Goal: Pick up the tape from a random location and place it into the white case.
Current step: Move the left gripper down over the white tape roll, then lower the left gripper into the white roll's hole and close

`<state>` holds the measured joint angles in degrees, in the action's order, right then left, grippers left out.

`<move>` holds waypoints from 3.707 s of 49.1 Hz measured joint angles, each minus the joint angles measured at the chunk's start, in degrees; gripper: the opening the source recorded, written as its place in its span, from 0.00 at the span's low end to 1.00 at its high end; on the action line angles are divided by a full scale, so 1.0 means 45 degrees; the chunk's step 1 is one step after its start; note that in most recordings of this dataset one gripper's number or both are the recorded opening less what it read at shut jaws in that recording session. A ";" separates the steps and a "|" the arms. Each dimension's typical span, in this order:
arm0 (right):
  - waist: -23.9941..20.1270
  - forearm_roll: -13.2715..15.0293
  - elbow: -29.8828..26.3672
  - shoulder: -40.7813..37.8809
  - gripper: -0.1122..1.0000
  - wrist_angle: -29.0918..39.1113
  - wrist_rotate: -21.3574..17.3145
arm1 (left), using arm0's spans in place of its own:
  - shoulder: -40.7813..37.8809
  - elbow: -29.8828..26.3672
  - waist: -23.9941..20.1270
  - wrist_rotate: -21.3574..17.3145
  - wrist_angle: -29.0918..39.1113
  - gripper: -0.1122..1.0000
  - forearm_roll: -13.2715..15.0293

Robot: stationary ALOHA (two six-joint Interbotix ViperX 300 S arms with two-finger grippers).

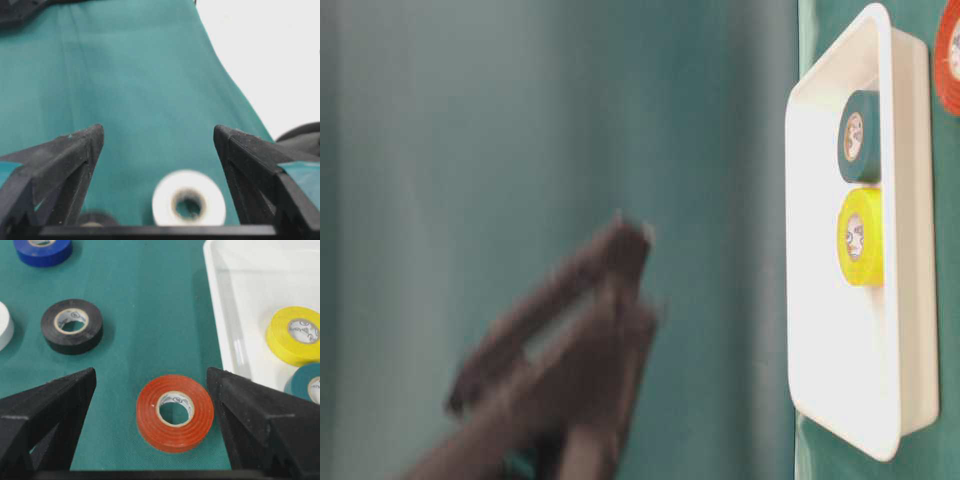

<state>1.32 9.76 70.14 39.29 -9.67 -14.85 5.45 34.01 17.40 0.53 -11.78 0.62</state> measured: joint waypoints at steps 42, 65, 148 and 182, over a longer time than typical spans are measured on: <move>0.0020 0.0020 0.0000 -0.0020 0.90 0.0176 0.0000 | -0.2578 -0.4922 -0.0039 0.0039 0.6367 0.96 0.0000; 0.0020 0.0020 -0.0137 -0.0020 0.90 0.0195 0.0000 | -0.4707 -0.9434 0.0117 -0.0020 1.4160 0.96 -0.0098; 0.0020 0.0020 -0.0430 -0.0137 0.90 0.0645 0.0020 | -0.5059 -0.9570 0.0352 -0.0078 1.3926 0.96 -0.0156; 0.0020 0.0117 -0.0430 -0.0371 0.90 0.0625 0.0059 | -0.5938 -0.6973 0.0332 -0.0137 0.9824 0.96 -0.0312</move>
<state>1.41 10.28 68.20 37.62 -6.86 -14.59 -21.27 2.64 18.90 -0.09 32.43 -0.79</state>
